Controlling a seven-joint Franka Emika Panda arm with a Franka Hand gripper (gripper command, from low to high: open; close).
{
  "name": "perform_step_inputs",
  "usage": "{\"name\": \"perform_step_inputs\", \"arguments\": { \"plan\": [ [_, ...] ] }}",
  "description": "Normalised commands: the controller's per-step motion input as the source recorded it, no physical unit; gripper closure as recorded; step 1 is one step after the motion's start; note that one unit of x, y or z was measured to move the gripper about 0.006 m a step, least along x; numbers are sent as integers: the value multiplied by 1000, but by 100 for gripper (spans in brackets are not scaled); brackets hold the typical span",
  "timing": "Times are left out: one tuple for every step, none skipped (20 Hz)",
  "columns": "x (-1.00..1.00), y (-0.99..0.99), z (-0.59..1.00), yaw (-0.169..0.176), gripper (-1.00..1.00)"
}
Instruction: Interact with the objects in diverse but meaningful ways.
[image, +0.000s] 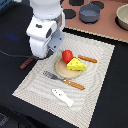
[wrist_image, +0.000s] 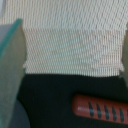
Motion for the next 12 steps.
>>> {"name": "perform_step_inputs", "arguments": {
  "plan": [
    [-886,-129,-143,58,-100],
    [-829,-174,-143,52,-100],
    [-806,-251,-137,19,-100],
    [-809,-317,-86,0,-100],
    [-786,-357,-63,0,-100],
    [-726,-377,0,0,-100],
    [-603,-414,0,0,-100],
    [-354,-406,80,3,-100],
    [-189,-374,149,7,-100],
    [-74,-386,209,0,-100],
    [-226,-409,137,0,-100],
    [-437,-349,3,0,-100]
  ]
}}
